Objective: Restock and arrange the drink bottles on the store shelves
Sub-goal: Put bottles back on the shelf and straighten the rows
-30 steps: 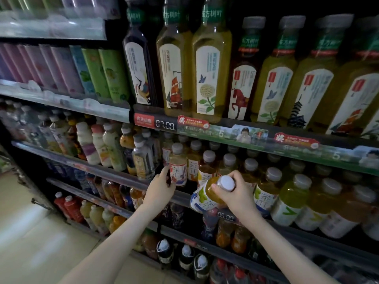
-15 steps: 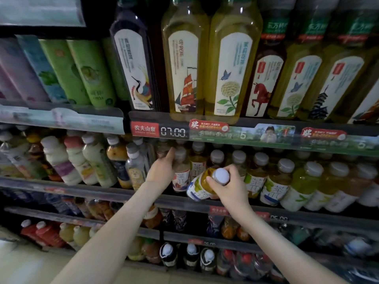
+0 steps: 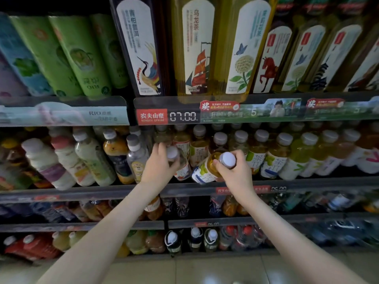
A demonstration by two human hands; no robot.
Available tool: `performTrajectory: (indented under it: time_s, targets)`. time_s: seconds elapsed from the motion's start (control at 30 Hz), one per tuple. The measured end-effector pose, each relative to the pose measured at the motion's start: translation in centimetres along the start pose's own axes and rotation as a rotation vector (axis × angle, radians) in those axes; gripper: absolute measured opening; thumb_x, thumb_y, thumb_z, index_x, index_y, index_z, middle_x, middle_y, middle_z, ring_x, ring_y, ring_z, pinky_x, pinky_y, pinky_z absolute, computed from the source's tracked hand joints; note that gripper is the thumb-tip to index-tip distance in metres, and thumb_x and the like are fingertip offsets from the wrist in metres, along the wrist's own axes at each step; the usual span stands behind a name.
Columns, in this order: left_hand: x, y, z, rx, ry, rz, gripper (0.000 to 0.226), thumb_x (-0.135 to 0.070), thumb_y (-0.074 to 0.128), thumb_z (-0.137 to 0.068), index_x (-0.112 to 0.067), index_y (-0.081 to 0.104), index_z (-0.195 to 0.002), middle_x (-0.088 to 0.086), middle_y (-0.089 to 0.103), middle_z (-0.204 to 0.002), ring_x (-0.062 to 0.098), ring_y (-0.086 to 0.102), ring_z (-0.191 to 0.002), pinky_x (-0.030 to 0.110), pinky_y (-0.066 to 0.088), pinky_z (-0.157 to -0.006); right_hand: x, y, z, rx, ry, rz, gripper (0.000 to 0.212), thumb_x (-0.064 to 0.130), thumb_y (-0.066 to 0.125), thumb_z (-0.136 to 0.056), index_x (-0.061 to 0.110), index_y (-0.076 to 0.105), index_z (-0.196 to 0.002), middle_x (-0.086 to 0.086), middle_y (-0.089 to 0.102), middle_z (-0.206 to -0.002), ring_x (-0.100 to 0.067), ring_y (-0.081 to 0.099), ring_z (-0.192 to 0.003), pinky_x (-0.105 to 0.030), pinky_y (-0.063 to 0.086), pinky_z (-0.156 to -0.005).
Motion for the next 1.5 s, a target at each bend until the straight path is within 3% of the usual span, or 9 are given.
performTrajectory:
  time_s: [0.27,0.4,0.6,0.7,0.83,1.0,1.33,1.43,1.5]
  targets:
    - [3.9,-0.8,1.9,-0.040,-0.044,0.058,0.048,-0.010,0.066,-0.086,0.007,0.046,-0.126,0.023,0.047,-0.119,0.040,0.053,-0.101,0.031,0.040,-0.076,0.6,1.4,-0.8,0.023,-0.071,0.093,0.031,0.031,0.072,-0.083,0.020,0.048,-0.098,0.012,0.056,-0.089,-0.010,0.057,-0.084,-0.027,0.047,-0.069]
    - [3.2,-0.8,0.5,-0.039,-0.020,0.050,0.047,-0.016,0.064,-0.089,0.004,0.047,-0.128,0.022,0.049,-0.119,0.039,0.054,-0.102,0.041,0.046,-0.079,0.7,2.5,-1.9,0.160,-0.140,0.212,0.032,0.032,0.072,-0.084,0.023,0.050,-0.105,0.004,0.059,-0.100,-0.015,0.056,-0.093,-0.027,0.043,-0.074]
    - [1.5,0.3,-4.7,0.093,-0.010,-0.008,0.043,-0.026,0.058,-0.093,-0.005,0.051,-0.130,0.017,0.054,-0.129,0.035,0.055,-0.111,0.033,0.041,-0.086,1.1,3.5,-4.2,0.291,-0.174,0.332,0.037,0.033,0.070,-0.085,0.015,0.052,-0.111,-0.002,0.063,-0.107,-0.021,0.059,-0.098,-0.028,0.043,-0.076]
    - [1.2,1.6,-5.2,0.202,-0.062,0.017,0.049,-0.030,0.058,-0.092,-0.022,0.040,-0.137,0.014,0.063,-0.118,0.035,0.060,-0.104,0.037,0.049,-0.084,1.4,3.7,-4.9,0.332,-0.166,0.412,0.039,0.037,0.068,-0.086,0.017,0.049,-0.113,-0.002,0.064,-0.104,-0.022,0.061,-0.096,-0.032,0.048,-0.075]
    - [1.1,2.5,-4.7,0.240,-0.073,0.154,0.067,-0.039,0.064,-0.088,-0.035,0.026,-0.142,0.010,0.060,-0.125,0.033,0.058,-0.110,0.035,0.048,-0.088,1.1,3.6,-5.0,0.354,-0.154,0.436,0.045,0.041,0.066,-0.087,0.019,0.045,-0.121,-0.004,0.064,-0.109,-0.024,0.061,-0.099,-0.034,0.049,-0.077]
    - [1.1,2.8,-5.2,0.299,-0.053,0.242,0.071,-0.028,0.064,-0.090,-0.037,0.022,-0.146,0.004,0.052,-0.138,0.025,0.051,-0.123,0.026,0.038,-0.096,1.2,4.5,-5.6,0.347,-0.140,0.468,0.059,0.041,0.061,-0.091,0.018,0.036,-0.138,-0.007,0.057,-0.127,-0.028,0.057,-0.111,-0.033,0.045,-0.081]
    - [0.7,3.1,-3.9,0.274,-0.073,0.139,0.082,-0.027,0.061,-0.089,-0.031,0.007,-0.150,0.014,0.052,-0.133,0.035,0.056,-0.113,0.036,0.046,-0.092,1.3,5.3,-6.0,0.323,-0.128,0.580,0.065,0.044,0.054,-0.094,0.019,0.025,-0.146,-0.013,0.057,-0.127,-0.033,0.057,-0.109,-0.035,0.045,-0.077]
    - [1.0,3.0,-3.8,0.273,-0.072,0.122,0.083,-0.024,0.062,-0.089,-0.030,0.007,-0.151,0.015,0.051,-0.136,0.034,0.055,-0.115,0.037,0.046,-0.095,1.5,5.1,-5.7,0.414,-0.127,0.637,0.082,0.043,0.060,-0.090,0.020,0.012,-0.152,-0.017,0.044,-0.142,-0.036,0.052,-0.117,-0.041,0.047,-0.088]
    - [1.0,2.9,-3.8,0.282,-0.080,0.137,0.088,-0.028,0.066,-0.086,-0.032,0.007,-0.150,0.014,0.051,-0.136,0.033,0.055,-0.116,0.038,0.046,-0.097,1.5,4.7,-5.4,0.462,-0.157,0.782,0.092,0.045,0.064,-0.087,0.023,0.002,-0.152,-0.017,0.039,-0.145,-0.034,0.056,-0.112,-0.040,0.050,-0.080]
Point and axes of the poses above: each hand's wrist, its own z-axis away from the middle knuckle, its own y-axis out of the palm, x = y × z, the point moved 2 cm from there along -z, towards the middle knuckle
